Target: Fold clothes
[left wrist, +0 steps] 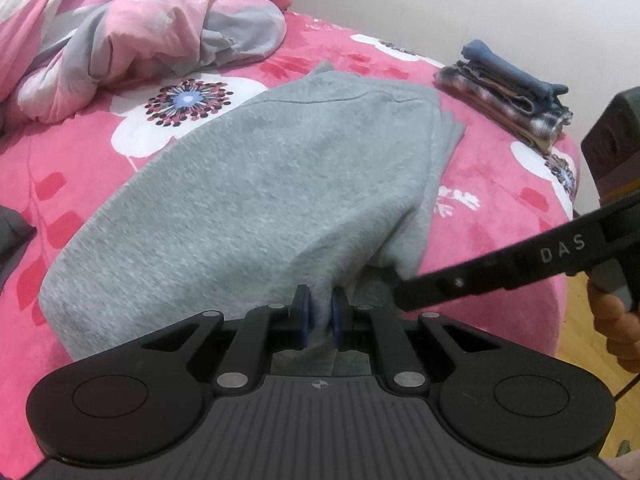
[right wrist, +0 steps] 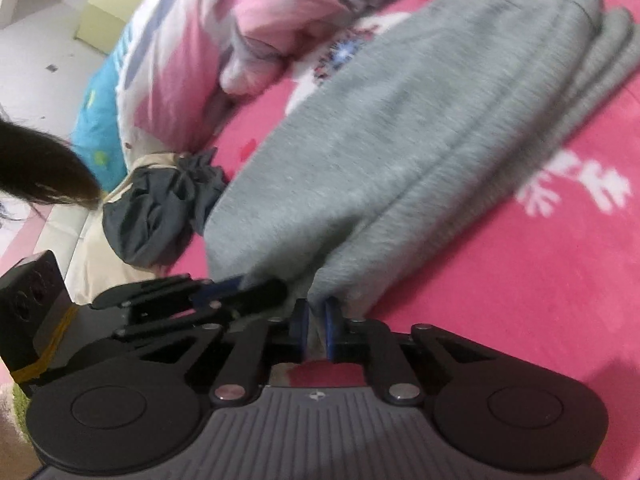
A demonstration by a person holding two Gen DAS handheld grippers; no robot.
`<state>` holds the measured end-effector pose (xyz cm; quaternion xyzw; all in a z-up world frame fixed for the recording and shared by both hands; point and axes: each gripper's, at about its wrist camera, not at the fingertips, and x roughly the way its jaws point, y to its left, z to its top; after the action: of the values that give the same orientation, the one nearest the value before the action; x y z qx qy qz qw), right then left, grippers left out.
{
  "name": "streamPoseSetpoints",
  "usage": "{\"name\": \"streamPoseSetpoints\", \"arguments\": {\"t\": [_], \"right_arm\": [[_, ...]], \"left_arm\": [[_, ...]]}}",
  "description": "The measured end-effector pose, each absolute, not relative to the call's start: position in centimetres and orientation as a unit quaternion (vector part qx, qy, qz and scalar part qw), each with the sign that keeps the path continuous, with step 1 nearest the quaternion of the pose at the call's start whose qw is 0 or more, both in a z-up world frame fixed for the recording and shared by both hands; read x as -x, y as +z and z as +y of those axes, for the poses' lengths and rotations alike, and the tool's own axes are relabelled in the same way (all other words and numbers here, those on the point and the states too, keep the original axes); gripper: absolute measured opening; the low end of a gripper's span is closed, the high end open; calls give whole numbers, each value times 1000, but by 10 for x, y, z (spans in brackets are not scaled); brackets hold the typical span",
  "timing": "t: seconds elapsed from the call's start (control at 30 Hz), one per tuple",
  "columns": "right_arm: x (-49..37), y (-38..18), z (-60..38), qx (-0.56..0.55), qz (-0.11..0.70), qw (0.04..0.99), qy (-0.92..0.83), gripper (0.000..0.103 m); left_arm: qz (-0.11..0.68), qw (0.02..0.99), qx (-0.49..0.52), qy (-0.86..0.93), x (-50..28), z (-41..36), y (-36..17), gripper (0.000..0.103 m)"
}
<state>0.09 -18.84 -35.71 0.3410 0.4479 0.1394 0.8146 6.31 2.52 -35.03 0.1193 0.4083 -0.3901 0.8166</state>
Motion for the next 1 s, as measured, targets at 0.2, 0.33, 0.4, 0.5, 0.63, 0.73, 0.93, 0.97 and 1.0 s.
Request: {"name": "streamPoseSetpoints", "arguments": {"t": [0.2,0.33,0.4,0.5,0.63,0.73,0.93,0.97,1.0], "right_arm": [[-3,-345,-182,-316,436,828,155,8],[-11,-356,-180,-300,437,835,146,8],[-19,-365,-177,-288,438,839,144,7],[-25,-368,-174,-274,438,842,153,8],[-6,-336,-174,-236,424,858,170,8],[5,-324,-175,-174,424,876,148,8],[-24,-350,-156,-101,407,898,132,7],[-26,-351,-150,-92,394,906,121,7],[-25,-351,-145,-84,383,913,113,7]], "left_arm": [[405,820,-111,-389,-64,27,-347,7],[403,820,-109,-392,-63,28,-347,7],[405,819,-110,-392,-63,28,-348,7],[406,818,-115,-391,-62,28,-350,7],[403,821,-109,-389,-64,30,-349,7],[401,824,-103,-387,-65,31,-348,7],[403,822,-104,-388,-62,30,-349,6],[404,822,-106,-388,-62,29,-350,6],[405,821,-107,-388,-62,29,-350,6]]}}
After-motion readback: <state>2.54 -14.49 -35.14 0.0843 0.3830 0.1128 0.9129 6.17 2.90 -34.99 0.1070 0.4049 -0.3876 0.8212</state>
